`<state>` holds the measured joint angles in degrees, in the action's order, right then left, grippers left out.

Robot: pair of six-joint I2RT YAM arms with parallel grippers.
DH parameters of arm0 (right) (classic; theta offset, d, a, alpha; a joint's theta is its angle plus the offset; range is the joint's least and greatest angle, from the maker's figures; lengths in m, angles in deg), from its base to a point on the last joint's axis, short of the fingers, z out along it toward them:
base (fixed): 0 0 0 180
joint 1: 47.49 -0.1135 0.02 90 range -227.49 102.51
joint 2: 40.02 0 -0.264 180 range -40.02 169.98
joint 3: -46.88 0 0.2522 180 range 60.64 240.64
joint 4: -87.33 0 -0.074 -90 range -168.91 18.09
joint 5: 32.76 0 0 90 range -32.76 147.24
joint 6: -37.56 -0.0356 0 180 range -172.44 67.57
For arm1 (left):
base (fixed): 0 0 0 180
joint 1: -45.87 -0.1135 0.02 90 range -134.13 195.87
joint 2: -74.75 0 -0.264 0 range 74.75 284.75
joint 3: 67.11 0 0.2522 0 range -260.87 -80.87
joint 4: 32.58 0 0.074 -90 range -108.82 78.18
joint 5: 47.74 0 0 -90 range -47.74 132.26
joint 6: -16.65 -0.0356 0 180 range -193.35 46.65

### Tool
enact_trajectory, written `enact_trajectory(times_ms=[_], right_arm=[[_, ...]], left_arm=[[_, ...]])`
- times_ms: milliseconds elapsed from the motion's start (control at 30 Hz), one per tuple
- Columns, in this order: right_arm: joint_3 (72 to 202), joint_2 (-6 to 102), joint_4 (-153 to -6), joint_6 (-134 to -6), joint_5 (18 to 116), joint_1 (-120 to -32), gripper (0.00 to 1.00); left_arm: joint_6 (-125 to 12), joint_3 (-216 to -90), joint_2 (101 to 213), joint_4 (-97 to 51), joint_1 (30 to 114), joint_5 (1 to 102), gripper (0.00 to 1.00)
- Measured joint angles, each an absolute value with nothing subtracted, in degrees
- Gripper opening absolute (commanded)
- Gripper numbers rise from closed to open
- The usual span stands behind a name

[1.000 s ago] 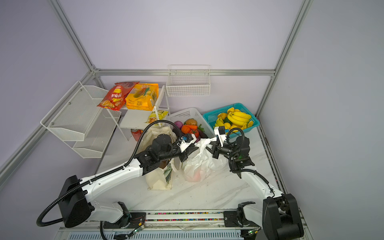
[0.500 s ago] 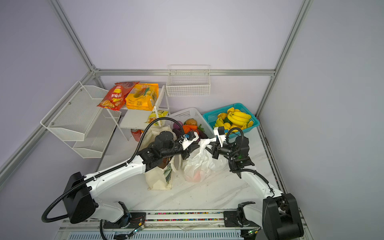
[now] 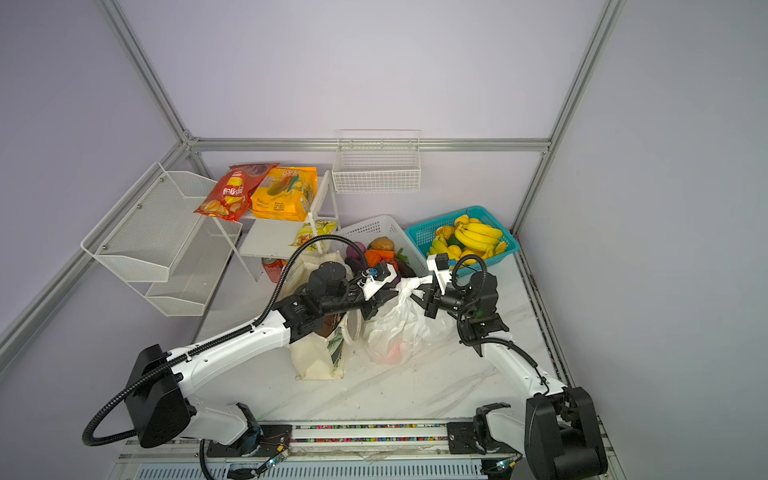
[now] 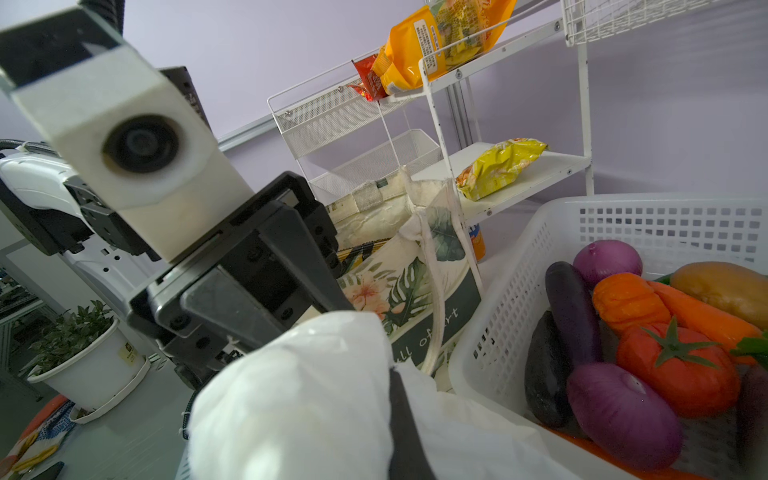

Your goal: Place the mixed food into the grocery bags and tie them

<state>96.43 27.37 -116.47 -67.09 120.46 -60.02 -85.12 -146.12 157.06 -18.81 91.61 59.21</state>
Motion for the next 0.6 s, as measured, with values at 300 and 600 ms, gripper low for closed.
enact_trajectory(times_ms=[300, 600], right_arm=[[96.45, 27.24, -116.47, -67.11, 120.35, -60.02, 0.00], [96.45, 27.02, -116.50, -67.11, 120.05, -60.02, 0.00]], left_arm=[[-84.94, -146.12, 156.49, -18.64, 91.44, 59.97, 0.15], [-84.97, -146.12, 156.49, -17.59, 90.74, 60.06, 0.18]])
